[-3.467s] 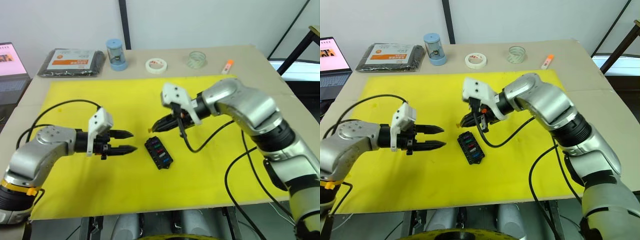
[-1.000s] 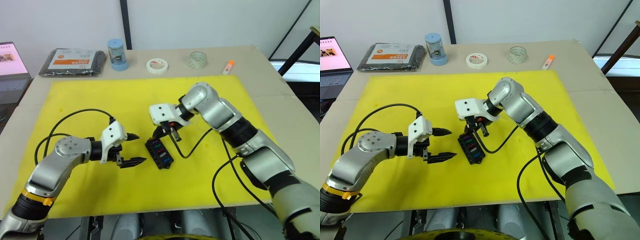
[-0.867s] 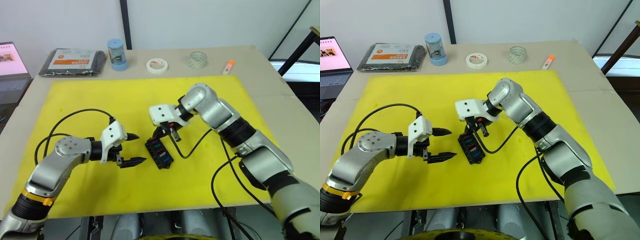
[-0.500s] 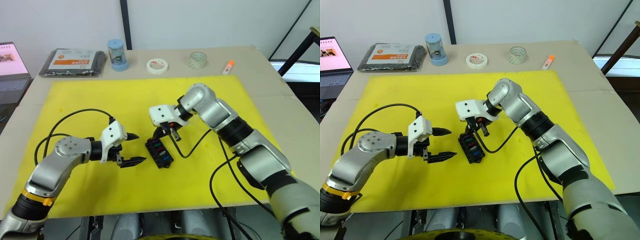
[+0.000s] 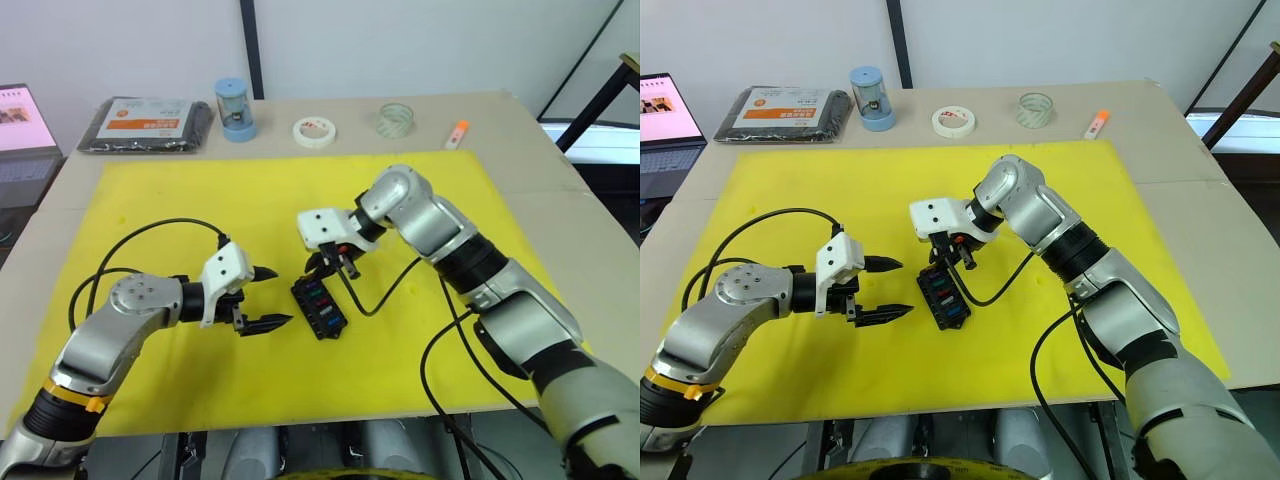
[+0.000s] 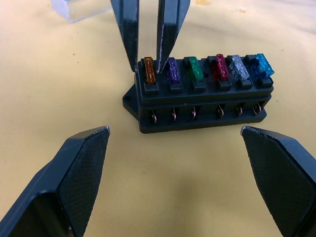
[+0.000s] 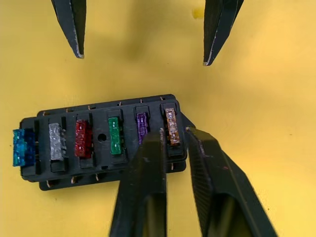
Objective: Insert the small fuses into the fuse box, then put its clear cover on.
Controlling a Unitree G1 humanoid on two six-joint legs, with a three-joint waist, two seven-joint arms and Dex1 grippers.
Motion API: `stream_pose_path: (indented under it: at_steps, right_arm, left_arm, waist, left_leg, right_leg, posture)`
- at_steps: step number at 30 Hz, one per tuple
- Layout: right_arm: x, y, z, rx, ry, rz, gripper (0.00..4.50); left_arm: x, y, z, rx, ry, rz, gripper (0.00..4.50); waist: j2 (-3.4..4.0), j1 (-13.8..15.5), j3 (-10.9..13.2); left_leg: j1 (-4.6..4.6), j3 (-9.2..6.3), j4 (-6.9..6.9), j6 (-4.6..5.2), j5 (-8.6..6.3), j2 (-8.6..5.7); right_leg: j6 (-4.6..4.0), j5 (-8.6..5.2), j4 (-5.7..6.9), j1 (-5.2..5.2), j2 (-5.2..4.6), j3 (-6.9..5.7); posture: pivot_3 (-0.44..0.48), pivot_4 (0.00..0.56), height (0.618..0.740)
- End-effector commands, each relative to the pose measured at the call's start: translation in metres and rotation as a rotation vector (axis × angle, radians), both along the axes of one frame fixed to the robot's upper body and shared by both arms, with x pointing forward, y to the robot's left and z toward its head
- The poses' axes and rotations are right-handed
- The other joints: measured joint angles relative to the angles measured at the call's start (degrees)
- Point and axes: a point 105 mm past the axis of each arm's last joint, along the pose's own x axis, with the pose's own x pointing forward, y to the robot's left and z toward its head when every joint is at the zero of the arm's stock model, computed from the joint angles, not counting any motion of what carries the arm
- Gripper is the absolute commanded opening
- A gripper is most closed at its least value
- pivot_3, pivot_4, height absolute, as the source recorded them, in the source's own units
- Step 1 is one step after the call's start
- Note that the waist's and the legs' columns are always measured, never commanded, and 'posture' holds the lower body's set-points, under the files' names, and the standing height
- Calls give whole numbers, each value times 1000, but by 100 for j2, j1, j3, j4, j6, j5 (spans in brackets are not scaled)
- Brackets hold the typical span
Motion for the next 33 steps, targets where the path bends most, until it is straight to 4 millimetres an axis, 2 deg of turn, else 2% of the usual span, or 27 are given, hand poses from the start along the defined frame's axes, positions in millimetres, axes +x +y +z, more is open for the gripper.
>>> stream_pose_path:
  at_steps: [1, 11, 14, 15, 26, 33]
  right_arm:
    - [-1, 2, 18, 45, -39, 15, 685]
    - [-6, 4, 30, 116, -14, 13, 685]
    - [-6, 5, 30, 135, 0, 4, 128]
    - [-7, 5, 29, 136, 4, 2, 18]
    - [-4, 1, 14, 123, 23, -28, 18]
    - [3, -8, -6, 66, 13, -58, 18]
  left_arm:
    - [-2, -3, 10, -9, -42, -22, 4500]
    - [-1, -3, 10, -6, -46, -20, 4500]
    - [-1, -2, 11, -4, -48, -21, 4500]
    - [0, -2, 11, -3, -49, -21, 4500]
    - [-1, -1, 11, 2, -49, -17, 4500]
    - [-1, 0, 11, 2, -49, -12, 4500]
  waist:
    - [0, 0, 0]
    - [0, 0, 0]
    - [0, 1, 0]
    - [0, 1, 0]
    - [0, 1, 0]
    - [0, 2, 0]
  left_leg:
    - [0, 0, 0, 0, 0, 0]
    - [0, 0, 0, 0, 0, 0]
    - [0, 0, 0, 0, 0, 0]
    - [0, 0, 0, 0, 0, 0]
    - [0, 0, 0, 0, 0, -1]
    - [0, 1, 0, 0, 0, -1]
  right_leg:
    - [0, 0, 0, 0, 0, 0]
    - [0, 0, 0, 0, 0, 0]
    - [0, 0, 0, 0, 0, 0]
    - [0, 0, 0, 0, 0, 0]
    - [0, 0, 0, 0, 1, 0]
    - [0, 0, 0, 0, 1, 0]
  posture:
    - [0, 150, 740]
    - [0, 150, 740]
    - [0, 150, 740]
    - [0, 150, 740]
    - [0, 150, 740]
    - [0, 150, 740]
